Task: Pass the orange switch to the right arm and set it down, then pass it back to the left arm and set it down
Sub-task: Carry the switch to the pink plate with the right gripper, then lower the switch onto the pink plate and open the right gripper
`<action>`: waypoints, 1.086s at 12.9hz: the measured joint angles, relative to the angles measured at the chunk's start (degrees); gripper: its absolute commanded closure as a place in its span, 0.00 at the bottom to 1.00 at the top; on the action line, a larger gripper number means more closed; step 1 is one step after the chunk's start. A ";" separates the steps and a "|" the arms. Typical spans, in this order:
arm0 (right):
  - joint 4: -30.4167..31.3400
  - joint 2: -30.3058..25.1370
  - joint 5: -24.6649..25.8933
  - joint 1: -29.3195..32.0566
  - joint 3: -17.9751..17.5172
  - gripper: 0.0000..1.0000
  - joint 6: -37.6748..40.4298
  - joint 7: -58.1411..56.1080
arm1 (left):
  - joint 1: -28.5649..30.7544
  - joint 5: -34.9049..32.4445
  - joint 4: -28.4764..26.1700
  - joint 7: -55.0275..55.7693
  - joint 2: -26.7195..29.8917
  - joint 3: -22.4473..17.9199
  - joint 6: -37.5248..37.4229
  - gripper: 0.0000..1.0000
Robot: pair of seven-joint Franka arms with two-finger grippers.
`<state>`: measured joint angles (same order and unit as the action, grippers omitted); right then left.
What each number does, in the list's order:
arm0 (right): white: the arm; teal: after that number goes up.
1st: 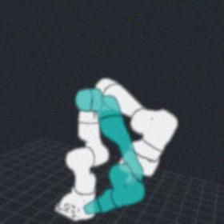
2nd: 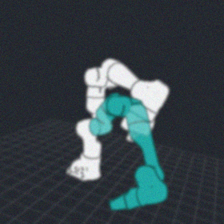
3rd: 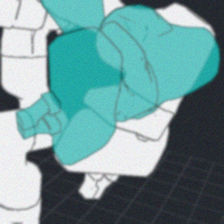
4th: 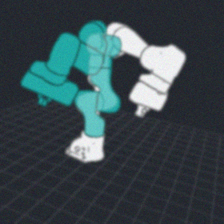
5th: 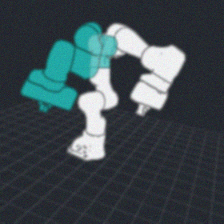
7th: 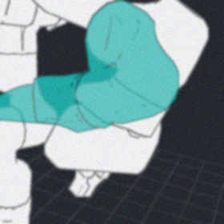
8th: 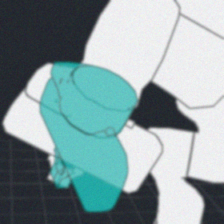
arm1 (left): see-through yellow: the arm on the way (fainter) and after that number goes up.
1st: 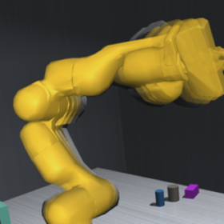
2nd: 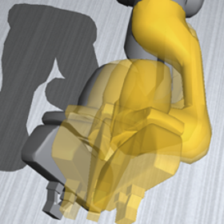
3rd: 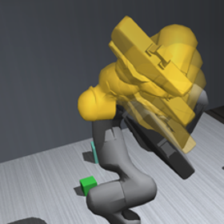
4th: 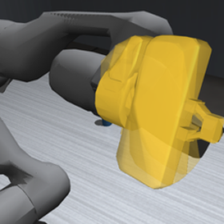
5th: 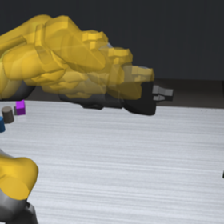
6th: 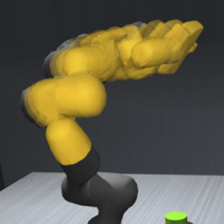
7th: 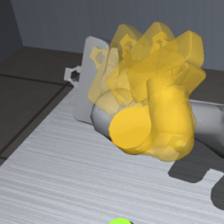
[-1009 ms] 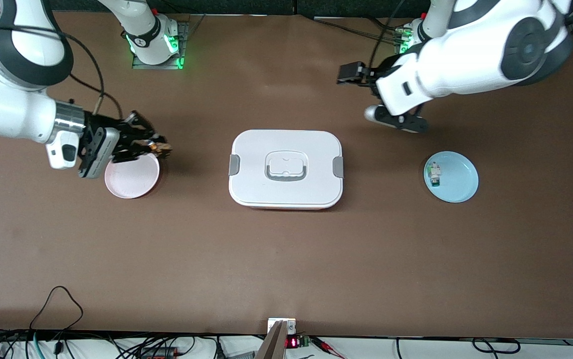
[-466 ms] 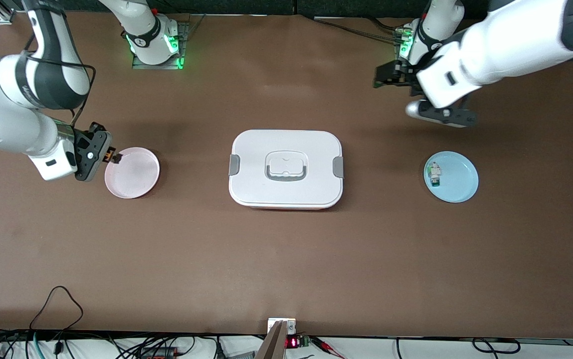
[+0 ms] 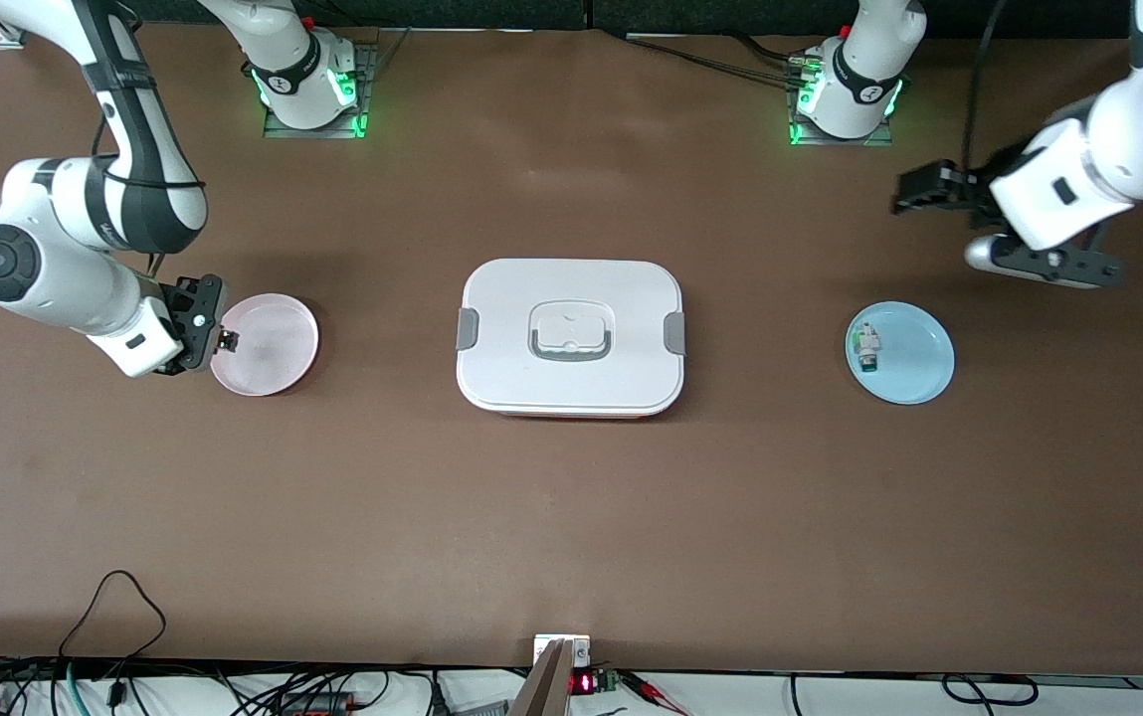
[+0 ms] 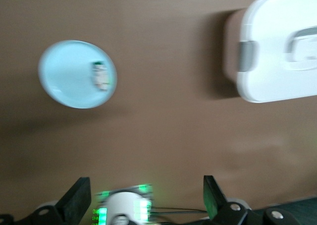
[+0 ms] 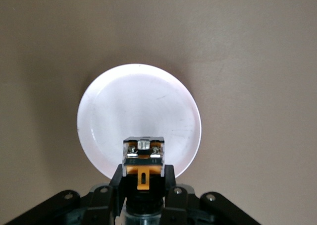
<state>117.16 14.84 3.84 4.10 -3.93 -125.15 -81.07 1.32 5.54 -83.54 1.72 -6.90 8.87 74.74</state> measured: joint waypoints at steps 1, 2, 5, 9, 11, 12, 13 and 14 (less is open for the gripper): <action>1.92 0.35 0.00 0.40 0.00 0.71 -2.46 -1.22 | -0.10 -2.78 0.00 -0.82 0.03 -0.28 0.35 0.00; 3.82 0.73 0.01 0.71 0.01 0.71 -4.71 -1.95 | -0.26 -5.19 -0.02 -0.98 0.07 -0.34 1.35 0.00; 8.53 1.37 0.01 0.86 -0.07 0.71 -10.24 -2.37 | -0.64 -8.90 -0.24 -0.96 0.10 -0.35 7.70 0.00; 12.46 2.45 0.01 0.86 -0.24 0.71 -16.55 -2.38 | -0.17 -9.01 -0.62 -0.88 0.18 -0.65 12.64 0.00; 12.99 3.14 0.01 0.86 -0.30 0.71 -18.02 -2.38 | -0.11 -9.01 -2.00 0.66 1.39 -0.45 12.63 0.00; 12.99 3.50 0.01 0.85 -0.35 0.71 -18.61 -2.38 | -0.12 -9.01 -3.33 1.89 2.60 0.03 12.63 0.00; 13.01 3.83 0.01 0.85 -0.40 0.71 -19.06 -2.38 | -0.14 -9.01 -4.66 2.78 3.91 0.66 12.63 0.00; 13.02 4.20 0.01 0.84 -0.47 0.71 -19.35 -2.38 | -0.15 -9.01 -5.76 3.44 5.07 1.24 12.64 0.00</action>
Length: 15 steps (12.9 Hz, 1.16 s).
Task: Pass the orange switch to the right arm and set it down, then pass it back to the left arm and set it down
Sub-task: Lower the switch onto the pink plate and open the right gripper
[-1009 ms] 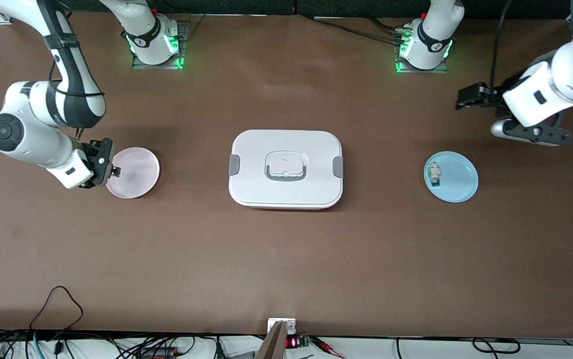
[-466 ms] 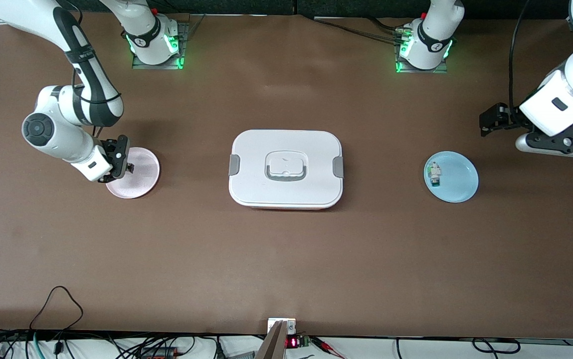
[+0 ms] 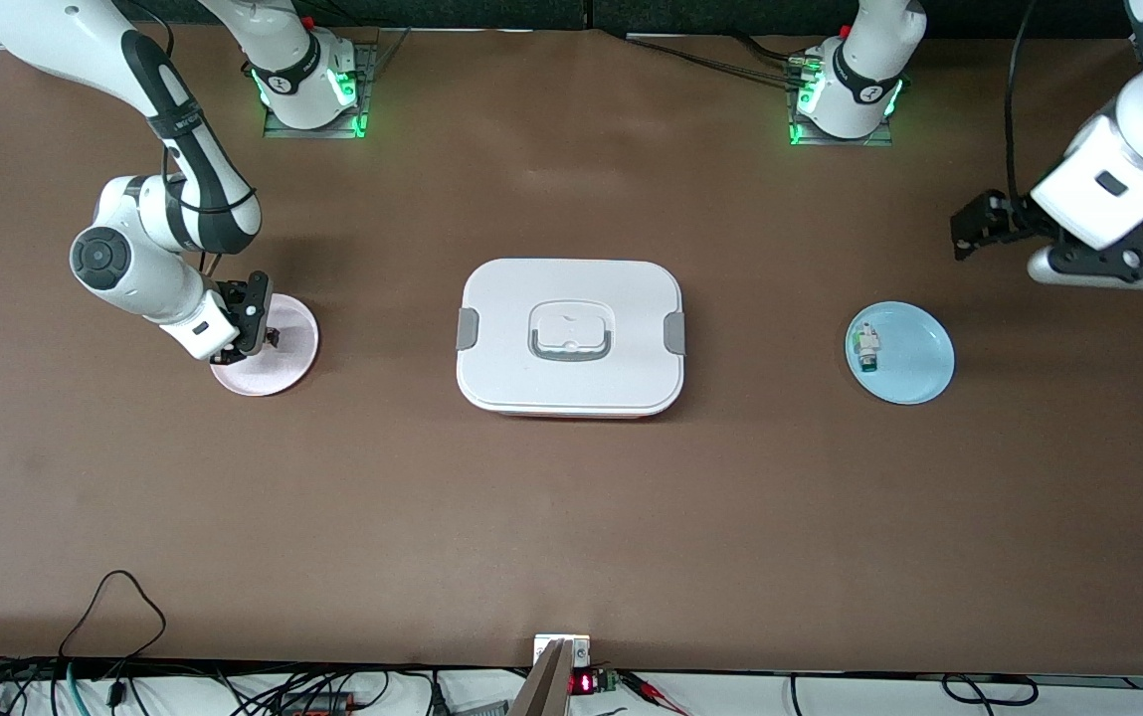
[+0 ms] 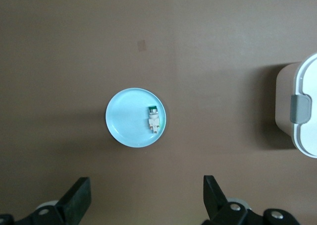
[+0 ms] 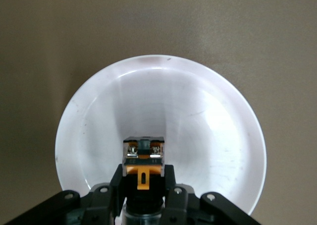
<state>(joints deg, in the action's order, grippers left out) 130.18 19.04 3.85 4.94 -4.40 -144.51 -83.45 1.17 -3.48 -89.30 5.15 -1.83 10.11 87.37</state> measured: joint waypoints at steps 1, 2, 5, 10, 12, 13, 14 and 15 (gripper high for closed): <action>0.02 0.44 0.00 0.00 -0.04 0.71 -0.23 0.00 | 0.03 0.00 -0.74 0.27 0.87 0.30 0.11 0.00; 0.04 0.98 0.00 0.00 -0.08 0.71 -0.66 0.00 | 0.15 0.00 -1.14 0.29 1.34 0.32 0.35 0.00; 0.07 2.04 -0.01 0.00 -0.09 0.01 -1.63 0.01 | 0.49 0.07 -1.53 0.73 2.07 0.34 1.90 0.00; -0.59 1.59 -0.19 0.00 -0.90 0.00 -1.17 4.99 | 2.20 4.78 -2.67 3.40 2.23 0.33 2.50 0.00; -2.17 -0.03 -0.19 -0.01 -2.33 0.00 0.05 9.41 | 2.36 4.82 -2.74 3.40 2.23 0.33 2.57 0.00; -3.64 -0.99 -0.19 -0.04 -3.16 0.00 1.82 11.48 | 2.40 4.83 -2.74 3.40 2.23 0.33 2.59 0.00; -5.51 -1.88 -0.19 -0.06 -3.77 0.00 4.06 13.06 | 2.43 4.83 -2.75 3.40 2.23 0.33 2.60 0.00; -7.51 -2.63 -0.19 -0.07 -4.15 0.00 6.15 14.12 | 2.48 4.83 -2.75 3.40 2.23 0.33 2.60 0.00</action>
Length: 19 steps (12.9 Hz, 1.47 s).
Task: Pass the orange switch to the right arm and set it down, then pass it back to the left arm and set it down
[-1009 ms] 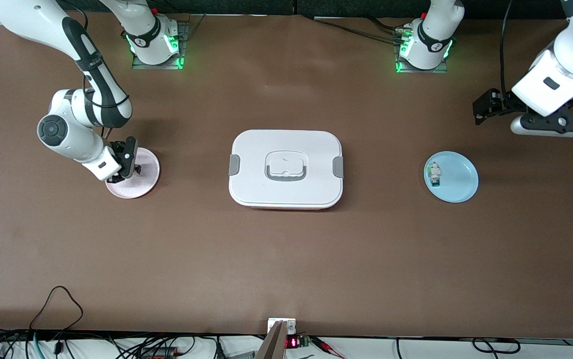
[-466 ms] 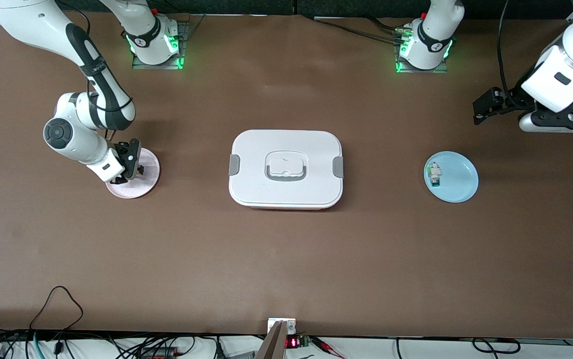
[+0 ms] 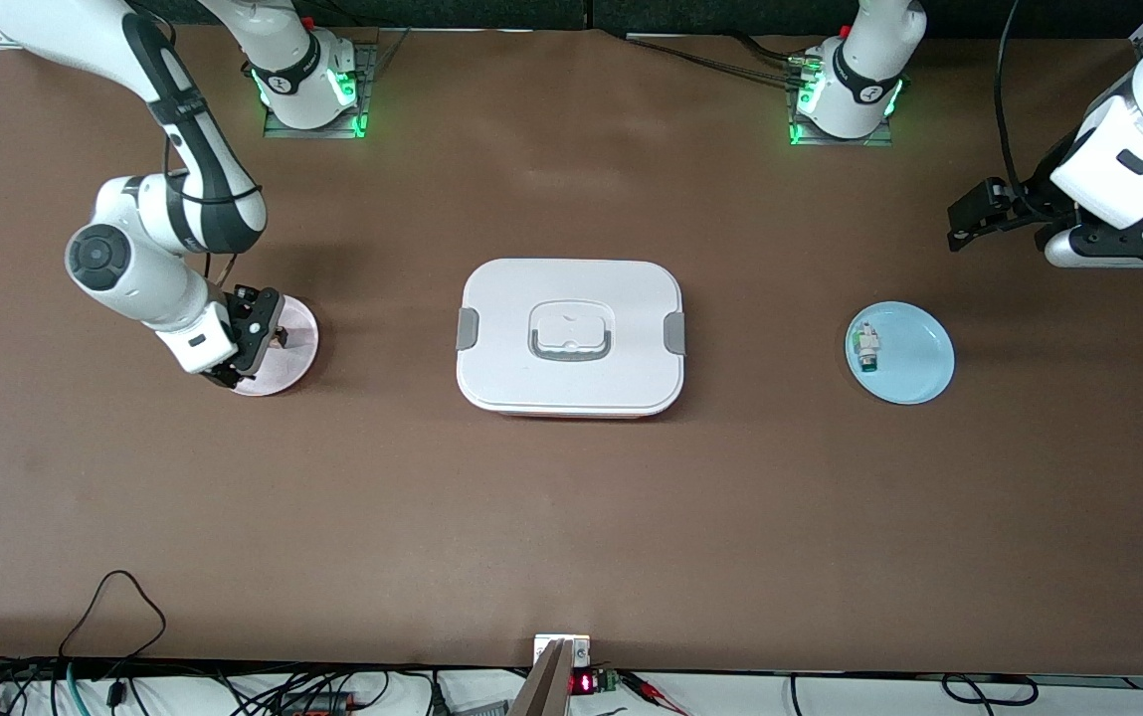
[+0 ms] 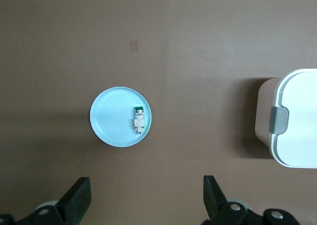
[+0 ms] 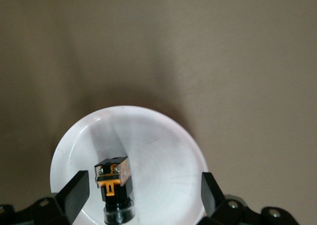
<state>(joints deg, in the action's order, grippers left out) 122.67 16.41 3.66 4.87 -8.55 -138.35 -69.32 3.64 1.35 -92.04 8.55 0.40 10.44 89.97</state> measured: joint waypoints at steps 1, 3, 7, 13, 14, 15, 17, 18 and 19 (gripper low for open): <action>-1.88 -0.74 -0.01 0.00 -0.15 0.00 1.72 0.54 | 0.04 0.00 0.00 0.00 0.02 0.00 0.00 0.00; -5.19 -2.40 -0.11 0.06 -0.16 0.00 4.17 1.55 | 0.07 0.00 0.00 0.00 0.07 0.00 0.02 0.00; -7.63 -7.21 -0.57 0.14 -0.15 0.00 8.43 14.55 | 0.12 0.00 -0.01 0.08 0.15 0.00 0.01 0.00; -14.78 -10.29 -4.79 -0.02 -0.17 0.00 27.09 54.94 | 0.18 0.01 -0.02 0.44 0.20 0.06 -1.08 0.00; -17.06 -10.28 -5.94 -0.44 -0.25 0.00 30.43 60.77 | 0.18 0.01 -0.02 0.48 0.22 0.07 -1.19 0.00; -19.28 -10.27 -6.36 -1.25 -0.39 0.00 33.42 65.73 | 0.18 0.01 -0.02 0.53 0.25 0.08 -1.24 0.00; -22.11 -10.28 -6.42 -2.87 -0.59 0.00 36.47 71.23 | 0.18 0.01 -0.02 0.75 0.26 0.10 -1.26 0.00; -22.77 -10.29 -6.18 -3.11 -0.58 0.00 36.72 71.94 | 0.18 0.01 -0.02 0.92 0.26 0.09 -1.26 0.00; -23.52 -10.31 -5.52 -3.06 -0.31 0.00 36.77 72.13 | 0.22 0.01 -0.02 0.97 0.26 0.08 -1.26 0.00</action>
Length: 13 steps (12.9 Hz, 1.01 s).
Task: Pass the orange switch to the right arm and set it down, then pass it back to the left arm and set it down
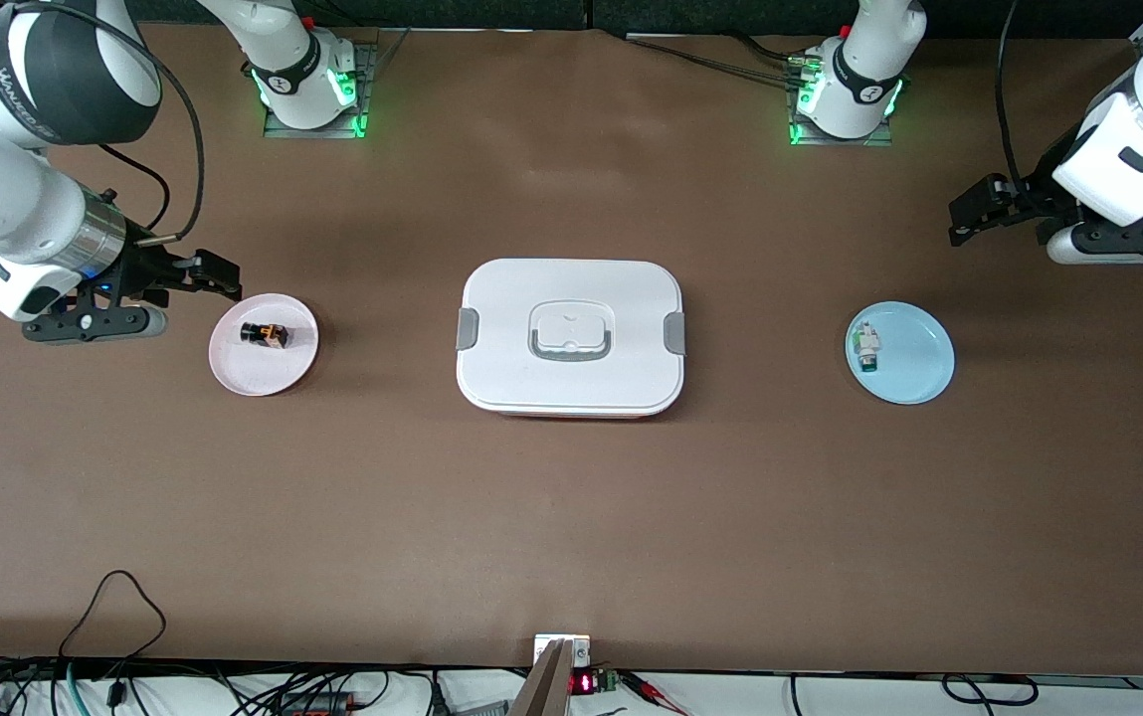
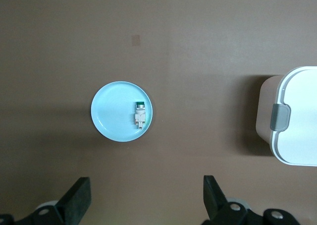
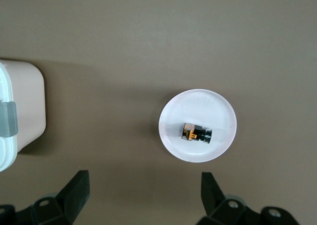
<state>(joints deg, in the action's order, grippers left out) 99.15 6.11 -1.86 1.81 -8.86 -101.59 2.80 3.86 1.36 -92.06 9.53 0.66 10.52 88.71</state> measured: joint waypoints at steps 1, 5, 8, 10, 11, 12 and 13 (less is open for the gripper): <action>-1.17 -0.02 0.82 0.10 0.91 0.00 0.01 0.07 | 0.17 0.00 0.00 0.00 0.00 -0.02 0.00 0.00; -6.05 -0.09 7.01 0.36 5.07 0.00 3.44 0.34 | 1.31 0.00 -0.01 -0.02 0.00 -0.10 -0.02 0.00; -6.96 -0.13 7.48 0.36 9.90 0.00 5.63 0.80 | 1.31 0.00 -0.01 -0.02 0.00 0.04 -0.03 0.00; -6.98 -0.77 5.89 0.50 12.59 0.00 6.41 0.77 | 1.31 0.00 0.00 -0.02 0.00 0.03 -0.03 0.00; -6.54 -1.63 5.73 0.52 12.95 0.00 6.52 0.77 | 1.31 0.00 -0.01 -0.02 -0.01 0.03 -0.03 0.00; -4.93 -3.16 5.72 0.47 12.94 0.00 6.25 0.77 | 1.31 0.00 -0.01 -0.02 -0.03 0.03 -0.03 0.00; -1.95 -5.37 5.72 0.37 12.89 0.00 5.36 0.75 | 1.31 0.00 0.00 -0.02 -0.05 0.03 -0.02 0.00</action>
<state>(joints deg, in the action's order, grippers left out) 97.20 0.74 3.85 2.18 4.03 -96.22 3.56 5.17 1.36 -92.07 9.51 0.61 10.55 88.68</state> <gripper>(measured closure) 0.000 0.000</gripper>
